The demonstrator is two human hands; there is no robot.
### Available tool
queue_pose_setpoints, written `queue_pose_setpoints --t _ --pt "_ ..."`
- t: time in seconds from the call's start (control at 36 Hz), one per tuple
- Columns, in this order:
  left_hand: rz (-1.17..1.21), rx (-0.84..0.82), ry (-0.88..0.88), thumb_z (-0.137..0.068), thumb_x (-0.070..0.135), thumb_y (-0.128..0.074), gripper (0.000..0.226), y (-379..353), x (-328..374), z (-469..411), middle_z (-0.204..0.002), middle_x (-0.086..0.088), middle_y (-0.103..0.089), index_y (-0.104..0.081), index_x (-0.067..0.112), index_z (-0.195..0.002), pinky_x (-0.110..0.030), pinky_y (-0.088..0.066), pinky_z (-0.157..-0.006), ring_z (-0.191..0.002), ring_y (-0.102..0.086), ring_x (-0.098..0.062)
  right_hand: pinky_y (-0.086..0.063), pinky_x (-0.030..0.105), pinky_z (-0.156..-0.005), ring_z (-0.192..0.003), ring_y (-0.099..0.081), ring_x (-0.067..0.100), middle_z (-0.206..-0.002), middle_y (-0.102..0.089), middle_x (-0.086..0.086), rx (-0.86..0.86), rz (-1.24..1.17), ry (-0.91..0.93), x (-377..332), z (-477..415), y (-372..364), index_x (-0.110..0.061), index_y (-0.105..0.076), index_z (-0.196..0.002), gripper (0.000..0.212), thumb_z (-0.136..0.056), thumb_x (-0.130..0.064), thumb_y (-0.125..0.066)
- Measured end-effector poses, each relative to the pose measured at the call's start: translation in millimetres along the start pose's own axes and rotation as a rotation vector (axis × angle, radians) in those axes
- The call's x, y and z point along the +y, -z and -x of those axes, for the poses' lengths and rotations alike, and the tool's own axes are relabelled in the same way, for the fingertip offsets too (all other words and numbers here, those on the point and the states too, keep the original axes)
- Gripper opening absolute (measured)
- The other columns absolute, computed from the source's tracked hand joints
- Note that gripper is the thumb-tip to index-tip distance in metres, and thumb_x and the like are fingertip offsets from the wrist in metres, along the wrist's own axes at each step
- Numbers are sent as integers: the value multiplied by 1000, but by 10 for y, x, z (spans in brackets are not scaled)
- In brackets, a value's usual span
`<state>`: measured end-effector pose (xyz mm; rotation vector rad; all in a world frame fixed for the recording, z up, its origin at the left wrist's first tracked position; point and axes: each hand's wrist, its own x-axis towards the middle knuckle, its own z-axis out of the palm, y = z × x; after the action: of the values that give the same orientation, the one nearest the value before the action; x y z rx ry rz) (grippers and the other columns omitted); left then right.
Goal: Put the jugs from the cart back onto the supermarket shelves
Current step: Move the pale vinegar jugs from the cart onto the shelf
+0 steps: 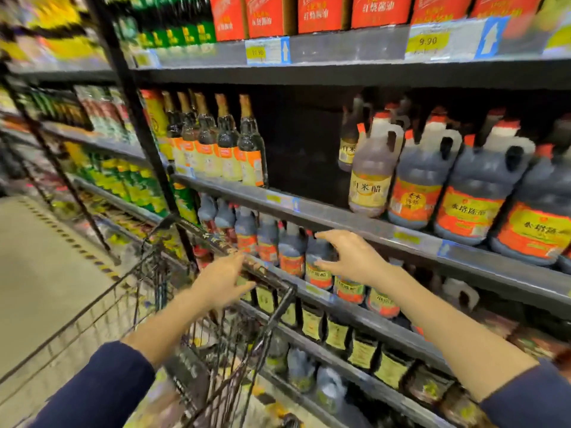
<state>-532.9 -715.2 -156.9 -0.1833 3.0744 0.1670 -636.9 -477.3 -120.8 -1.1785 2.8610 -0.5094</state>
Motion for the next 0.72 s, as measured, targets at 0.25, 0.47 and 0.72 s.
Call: queue_pose_setpoints --t 0.25,0.47,0.72 --pt "29 -52 303 -90 47 -51 65 -291 -638 1219 -138 -10 -48 -37 8 -140 -33 -41 -101 -124 -47 -25 -43 40 -100 -128 -45 26 -142 -46 6 -175 65 257 -829 -17 -443 -15 -37 -143 62 -90 -38 -60" --pt "91 -15 556 -90 50 -52 70 -390 -1098 2228 -144 -11 -45 -35 7 -143 -31 -36 -105 -131 -43 -23 -41 38 -103 -132 -40 23 -144 -42 6 -358 89 466 -1714 -164 -915 -17 -35 -144 67 -88 -44 -60" --pt "127 -68 741 -89 50 -56 76 -620 -1625 3074 -152 -7 -35 -28 10 -147 -33 -34 -112 -137 -37 -21 -31 36 -111 -139 -31 24 -150 -34 9 -502 131 614 -2602 -314 -1489 -15 -30 -147 72 -88 -45 -60"
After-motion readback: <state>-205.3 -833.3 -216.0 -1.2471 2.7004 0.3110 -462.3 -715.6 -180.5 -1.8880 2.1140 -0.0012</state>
